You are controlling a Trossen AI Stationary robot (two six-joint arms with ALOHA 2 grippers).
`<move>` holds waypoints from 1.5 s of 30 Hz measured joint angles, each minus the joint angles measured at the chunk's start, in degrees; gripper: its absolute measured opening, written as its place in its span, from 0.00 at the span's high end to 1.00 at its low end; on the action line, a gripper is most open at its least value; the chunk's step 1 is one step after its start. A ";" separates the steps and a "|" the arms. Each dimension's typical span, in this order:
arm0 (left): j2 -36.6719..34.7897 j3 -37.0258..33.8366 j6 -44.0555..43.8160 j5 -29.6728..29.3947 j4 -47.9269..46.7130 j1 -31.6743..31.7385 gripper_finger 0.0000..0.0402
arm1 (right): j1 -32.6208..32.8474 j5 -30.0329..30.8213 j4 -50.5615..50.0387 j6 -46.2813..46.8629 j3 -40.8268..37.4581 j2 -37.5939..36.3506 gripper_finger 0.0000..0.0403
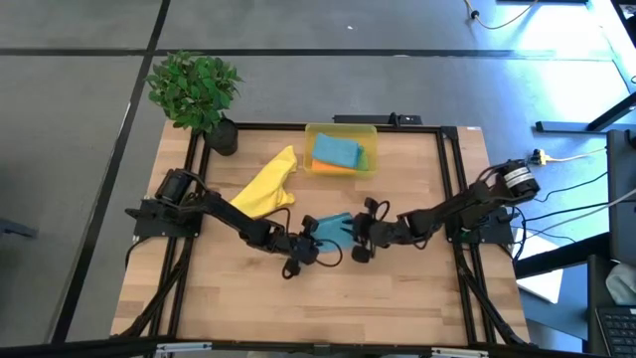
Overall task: Fold microfiber towels
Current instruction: Stack the folded blue microfiber cloth on top of the blue microfiber cloth
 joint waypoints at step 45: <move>-9.90 0.02 -10.82 15.43 -0.61 4.83 1.00 | 10.10 14.62 -0.67 -17.61 6.25 14.89 0.31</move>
